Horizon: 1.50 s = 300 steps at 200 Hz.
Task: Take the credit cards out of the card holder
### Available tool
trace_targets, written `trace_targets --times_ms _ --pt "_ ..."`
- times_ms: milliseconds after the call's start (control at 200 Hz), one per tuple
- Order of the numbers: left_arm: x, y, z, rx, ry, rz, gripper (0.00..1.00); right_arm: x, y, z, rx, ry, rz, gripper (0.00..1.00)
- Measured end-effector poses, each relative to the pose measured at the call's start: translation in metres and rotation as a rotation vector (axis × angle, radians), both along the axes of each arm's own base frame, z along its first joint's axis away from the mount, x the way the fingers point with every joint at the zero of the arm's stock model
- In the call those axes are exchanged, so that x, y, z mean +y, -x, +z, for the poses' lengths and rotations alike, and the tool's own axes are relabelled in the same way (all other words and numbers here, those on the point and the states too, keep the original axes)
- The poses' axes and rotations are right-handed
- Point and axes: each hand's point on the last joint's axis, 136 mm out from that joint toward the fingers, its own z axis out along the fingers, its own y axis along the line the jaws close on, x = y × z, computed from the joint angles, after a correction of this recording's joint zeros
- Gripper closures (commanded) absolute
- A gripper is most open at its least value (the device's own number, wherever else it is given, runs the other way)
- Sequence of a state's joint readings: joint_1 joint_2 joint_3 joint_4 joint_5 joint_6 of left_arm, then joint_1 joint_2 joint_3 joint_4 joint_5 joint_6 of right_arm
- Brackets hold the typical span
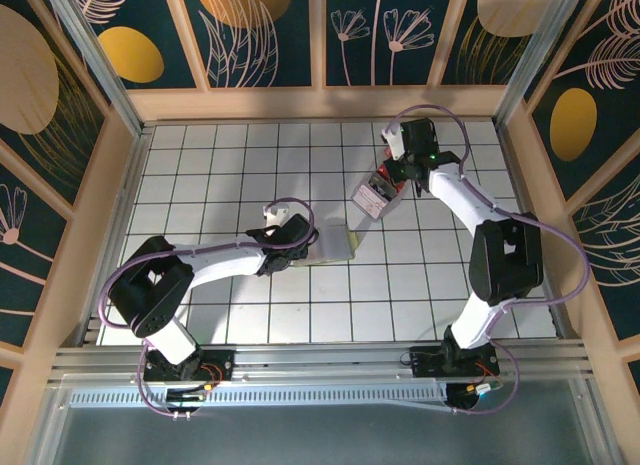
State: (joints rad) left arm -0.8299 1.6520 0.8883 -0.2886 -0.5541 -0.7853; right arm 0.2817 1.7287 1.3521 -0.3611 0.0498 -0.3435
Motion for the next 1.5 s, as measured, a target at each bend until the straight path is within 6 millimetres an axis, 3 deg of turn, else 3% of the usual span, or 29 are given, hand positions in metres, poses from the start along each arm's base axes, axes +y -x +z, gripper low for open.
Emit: trace_targets --times_ms 125,581,1036,1501 --pt "0.0 0.0 0.0 0.0 0.0 0.0 0.01 -0.003 -0.001 -0.01 0.027 0.017 0.023 1.0" --pt "0.0 0.0 0.003 -0.007 0.008 0.0 0.01 0.002 -0.01 -0.011 0.038 0.025 0.074 1.0" --pt "0.0 0.0 0.003 -0.007 0.008 0.0 0.01 0.004 0.003 -0.022 0.104 0.035 0.098 1.0" --pt "-0.001 0.0 0.003 -0.004 0.01 -0.001 0.01 0.002 -0.001 -0.002 0.06 0.069 0.081 1.0"
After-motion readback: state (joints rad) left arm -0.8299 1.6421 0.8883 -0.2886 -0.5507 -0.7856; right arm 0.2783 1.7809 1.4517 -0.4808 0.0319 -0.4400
